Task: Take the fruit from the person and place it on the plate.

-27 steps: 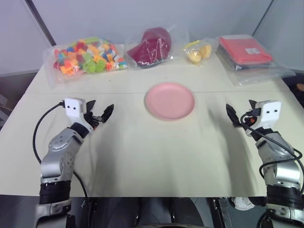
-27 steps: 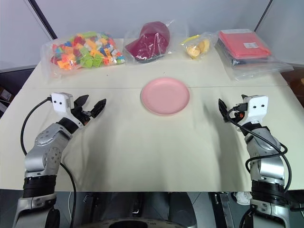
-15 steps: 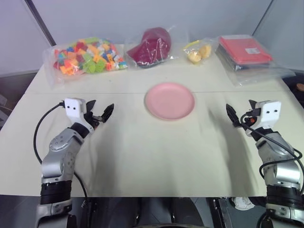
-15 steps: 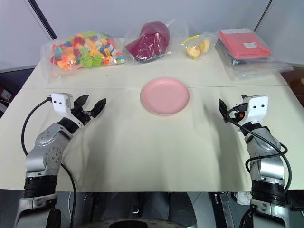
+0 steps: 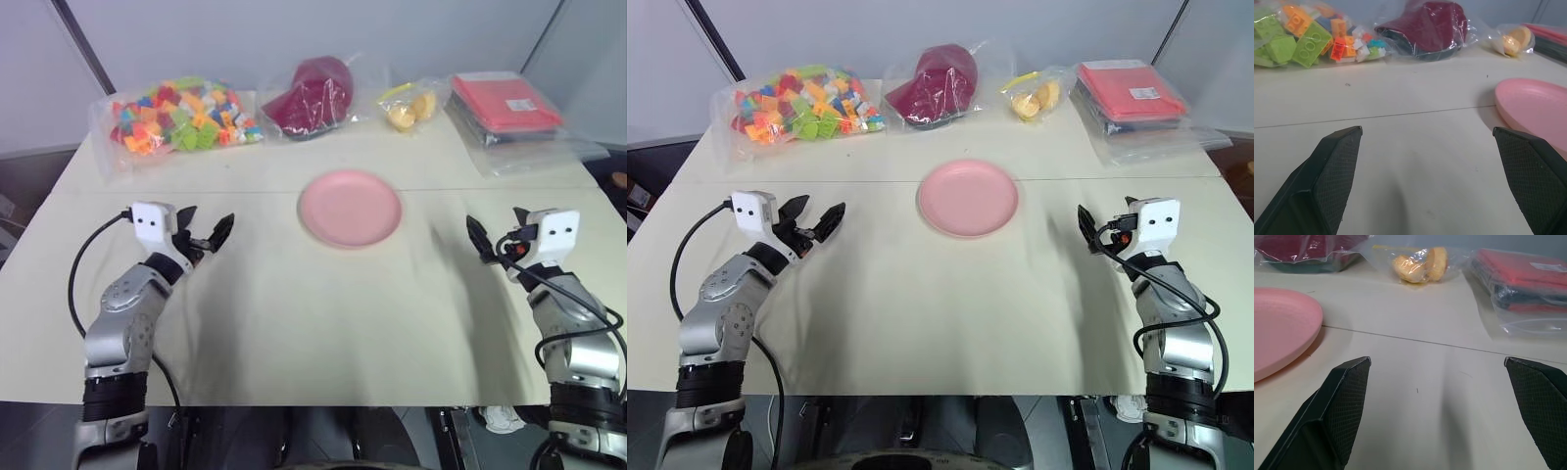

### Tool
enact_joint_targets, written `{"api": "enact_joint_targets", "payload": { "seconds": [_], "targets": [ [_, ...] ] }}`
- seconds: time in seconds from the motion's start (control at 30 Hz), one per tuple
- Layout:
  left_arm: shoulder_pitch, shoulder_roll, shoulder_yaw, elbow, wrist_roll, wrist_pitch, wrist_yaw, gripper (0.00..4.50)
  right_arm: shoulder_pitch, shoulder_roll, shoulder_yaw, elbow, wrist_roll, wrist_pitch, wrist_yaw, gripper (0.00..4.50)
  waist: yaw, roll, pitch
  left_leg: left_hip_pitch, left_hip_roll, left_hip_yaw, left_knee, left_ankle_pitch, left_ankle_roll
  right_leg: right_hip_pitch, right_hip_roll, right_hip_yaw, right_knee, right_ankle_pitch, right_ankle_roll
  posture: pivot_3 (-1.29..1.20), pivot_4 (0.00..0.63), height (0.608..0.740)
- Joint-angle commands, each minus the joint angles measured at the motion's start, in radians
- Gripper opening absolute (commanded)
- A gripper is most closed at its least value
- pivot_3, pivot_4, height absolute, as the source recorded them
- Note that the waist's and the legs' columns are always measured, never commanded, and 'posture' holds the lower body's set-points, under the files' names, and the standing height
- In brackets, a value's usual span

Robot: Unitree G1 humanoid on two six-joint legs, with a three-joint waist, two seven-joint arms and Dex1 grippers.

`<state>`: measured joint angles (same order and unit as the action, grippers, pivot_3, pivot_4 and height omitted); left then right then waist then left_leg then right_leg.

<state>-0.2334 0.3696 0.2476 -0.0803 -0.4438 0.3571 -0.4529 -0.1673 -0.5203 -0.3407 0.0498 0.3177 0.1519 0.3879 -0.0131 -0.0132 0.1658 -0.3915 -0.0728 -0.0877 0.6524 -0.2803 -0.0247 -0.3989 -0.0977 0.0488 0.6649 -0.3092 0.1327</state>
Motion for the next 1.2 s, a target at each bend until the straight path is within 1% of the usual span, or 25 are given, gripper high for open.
{"api": "enact_joint_targets", "payload": {
  "seconds": [0.03,1.2],
  "targets": [
    [-0.012,0.012,0.016,-0.019,0.003,-0.027,0.000,4.46,0.002,0.001,-0.021,-0.037,0.001,-0.020,-0.004,4.50,0.000,0.000,0.000,0.000,0.000,0.000,0.000,0.000,0.000,0.000,0.000,0.000,0.000,0.000,0.000,0.00,0.150,0.740],
    [-0.003,0.015,0.015,-0.015,0.009,-0.030,-0.003,4.46,0.015,0.005,-0.016,-0.049,0.000,-0.018,-0.009,4.50,0.000,0.000,0.000,0.000,0.000,0.000,0.000,0.000,0.000,0.000,0.000,0.000,0.000,0.000,0.000,0.00,0.150,0.740]
  ]
}}
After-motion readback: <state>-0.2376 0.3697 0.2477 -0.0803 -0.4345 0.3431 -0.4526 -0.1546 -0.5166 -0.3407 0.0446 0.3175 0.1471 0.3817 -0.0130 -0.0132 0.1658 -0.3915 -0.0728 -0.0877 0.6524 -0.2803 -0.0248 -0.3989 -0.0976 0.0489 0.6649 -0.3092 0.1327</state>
